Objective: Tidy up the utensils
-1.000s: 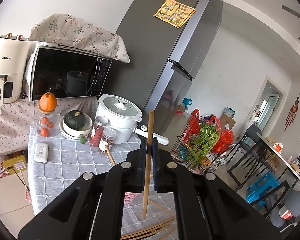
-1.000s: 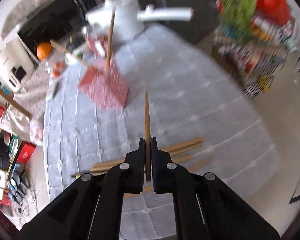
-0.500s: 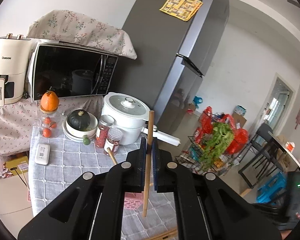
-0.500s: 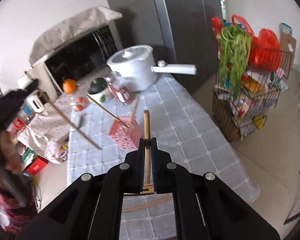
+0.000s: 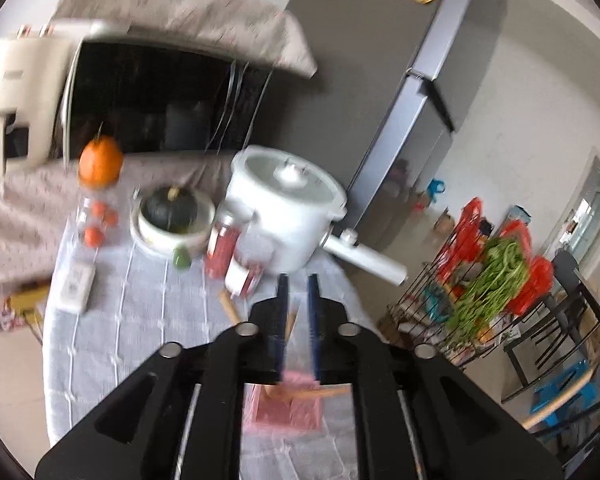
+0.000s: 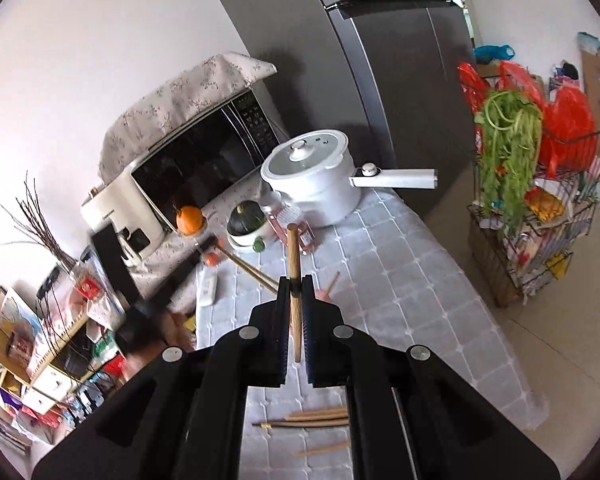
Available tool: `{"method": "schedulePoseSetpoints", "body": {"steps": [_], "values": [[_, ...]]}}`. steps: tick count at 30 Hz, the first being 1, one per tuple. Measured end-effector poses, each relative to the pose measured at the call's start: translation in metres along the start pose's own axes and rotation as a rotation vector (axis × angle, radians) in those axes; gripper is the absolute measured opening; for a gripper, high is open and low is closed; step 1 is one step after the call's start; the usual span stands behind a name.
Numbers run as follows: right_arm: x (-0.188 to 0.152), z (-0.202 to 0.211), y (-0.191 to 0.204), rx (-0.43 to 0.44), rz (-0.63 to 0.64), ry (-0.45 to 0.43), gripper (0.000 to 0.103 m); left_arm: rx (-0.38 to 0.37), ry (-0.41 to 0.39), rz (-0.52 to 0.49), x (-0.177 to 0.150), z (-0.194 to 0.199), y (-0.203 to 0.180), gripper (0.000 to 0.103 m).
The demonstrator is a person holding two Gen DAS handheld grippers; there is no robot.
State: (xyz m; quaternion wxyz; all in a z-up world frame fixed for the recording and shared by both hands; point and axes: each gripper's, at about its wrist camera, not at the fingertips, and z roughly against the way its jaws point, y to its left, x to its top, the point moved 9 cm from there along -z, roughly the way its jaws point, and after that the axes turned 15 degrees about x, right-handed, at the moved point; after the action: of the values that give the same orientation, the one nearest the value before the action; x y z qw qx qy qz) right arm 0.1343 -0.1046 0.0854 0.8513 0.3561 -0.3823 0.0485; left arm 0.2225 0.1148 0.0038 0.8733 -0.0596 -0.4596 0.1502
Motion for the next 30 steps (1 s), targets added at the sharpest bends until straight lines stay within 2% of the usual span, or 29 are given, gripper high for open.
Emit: {"method": "schedulePoseSetpoints", "body": {"steps": [4,5,9,12,18,24,26,29,30], "values": [[0.013,-0.022,0.001,0.008,-0.014,-0.003,0.006,0.011,-0.024,0.108,0.001,0.026,0.036,0.034],[0.015,-0.025,0.002,0.004,-0.01,-0.003,0.006,0.016,-0.029,0.128,0.002,0.033,0.044,0.036],[0.022,-0.045,0.007,-0.016,0.006,-0.002,0.006,0.022,-0.065,0.185,0.01,0.067,0.071,0.036],[0.023,-0.062,0.007,-0.035,0.01,0.009,0.006,0.028,-0.095,0.185,0.012,0.081,0.077,0.036],[0.016,-0.097,0.0,-0.093,0.016,0.027,0.006,0.035,-0.075,0.154,0.007,0.075,0.074,0.036],[-0.001,-0.134,-0.023,-0.103,-0.034,0.072,0.007,0.05,-0.037,0.135,-0.003,0.063,0.075,0.038],[-0.006,-0.131,-0.03,-0.089,-0.072,0.058,0.016,0.052,-0.022,0.119,-0.007,0.059,0.073,0.04],[-0.01,-0.112,-0.035,-0.137,-0.043,0.016,0.032,0.045,-0.001,0.085,-0.016,0.055,0.065,0.042],[-0.011,-0.104,-0.035,-0.156,-0.025,0.001,0.034,0.047,-0.002,0.075,-0.017,0.055,0.063,0.045]]}}
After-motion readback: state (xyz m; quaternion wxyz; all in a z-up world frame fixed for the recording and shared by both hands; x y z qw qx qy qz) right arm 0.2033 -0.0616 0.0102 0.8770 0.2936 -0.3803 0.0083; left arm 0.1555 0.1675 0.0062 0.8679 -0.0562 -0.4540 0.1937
